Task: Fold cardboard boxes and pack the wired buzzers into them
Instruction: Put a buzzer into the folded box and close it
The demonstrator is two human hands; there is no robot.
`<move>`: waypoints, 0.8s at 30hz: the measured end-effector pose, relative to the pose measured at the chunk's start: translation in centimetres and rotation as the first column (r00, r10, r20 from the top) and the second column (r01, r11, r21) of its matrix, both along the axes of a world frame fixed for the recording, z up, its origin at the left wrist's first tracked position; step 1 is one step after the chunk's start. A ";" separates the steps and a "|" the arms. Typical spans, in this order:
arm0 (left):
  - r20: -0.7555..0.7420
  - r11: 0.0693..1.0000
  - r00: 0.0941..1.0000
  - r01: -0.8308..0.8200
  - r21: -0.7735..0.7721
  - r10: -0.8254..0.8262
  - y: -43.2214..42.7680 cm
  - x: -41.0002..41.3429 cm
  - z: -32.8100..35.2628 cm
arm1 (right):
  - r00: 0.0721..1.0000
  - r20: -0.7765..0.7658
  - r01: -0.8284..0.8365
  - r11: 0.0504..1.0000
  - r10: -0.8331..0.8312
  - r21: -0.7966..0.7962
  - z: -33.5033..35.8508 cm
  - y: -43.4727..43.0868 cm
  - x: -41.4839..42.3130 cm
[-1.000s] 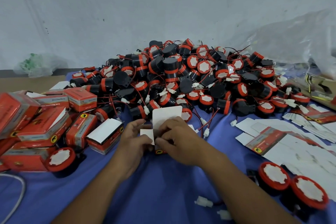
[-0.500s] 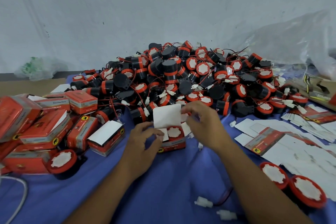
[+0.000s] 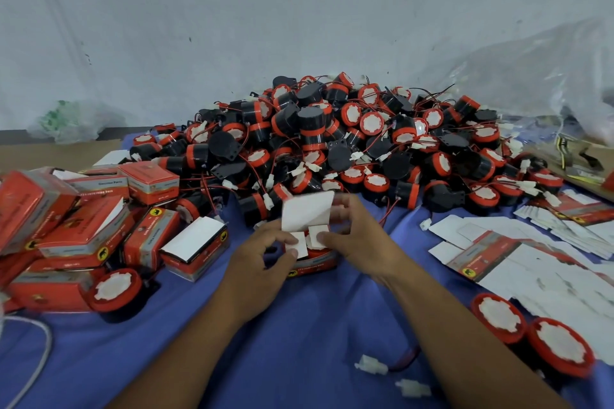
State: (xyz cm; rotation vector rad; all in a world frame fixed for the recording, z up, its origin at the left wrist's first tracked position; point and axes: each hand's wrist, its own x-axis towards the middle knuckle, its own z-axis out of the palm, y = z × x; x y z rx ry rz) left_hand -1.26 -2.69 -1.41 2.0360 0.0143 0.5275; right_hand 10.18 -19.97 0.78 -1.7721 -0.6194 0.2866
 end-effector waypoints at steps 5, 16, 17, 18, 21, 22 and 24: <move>0.060 0.999 0.998 -0.019 -0.038 0.021 0.2 0.1 0.1 | 0.958 0.264 -0.097 0.994 0.109 -0.059 -0.2 -0.3 0.3; -0.029 0.998 0.998 0.061 0.024 -0.060 1.2 -0.1 0.0 | 0.898 0.356 -0.179 0.953 0.260 -0.245 -0.6 -1.4 0.4; -0.030 0.998 0.998 0.057 0.033 -0.056 1.2 -0.1 0.0 | 0.895 0.366 -0.176 0.956 0.254 -0.234 -0.6 -1.4 0.4; -0.031 0.998 0.998 0.050 0.037 -0.049 1.2 -0.1 0.1 | 0.895 0.373 -0.171 0.960 0.245 -0.219 -0.6 -1.4 0.4; -0.017 0.999 0.999 0.036 0.039 -0.035 1.0 -0.1 0.4 | 0.893 0.389 -0.176 0.970 0.228 -0.166 -0.2 -1.2 0.0; -0.004 0.998 0.999 0.039 0.042 -0.038 0.9 -0.1 0.5 | 0.887 0.400 -0.182 0.971 0.230 -0.155 0.0 -1.1 -0.2; 0.020 0.998 0.999 0.038 0.051 -0.039 0.9 -0.1 0.5 | 0.885 0.402 -0.193 0.971 0.236 -0.145 0.3 -1.0 -0.5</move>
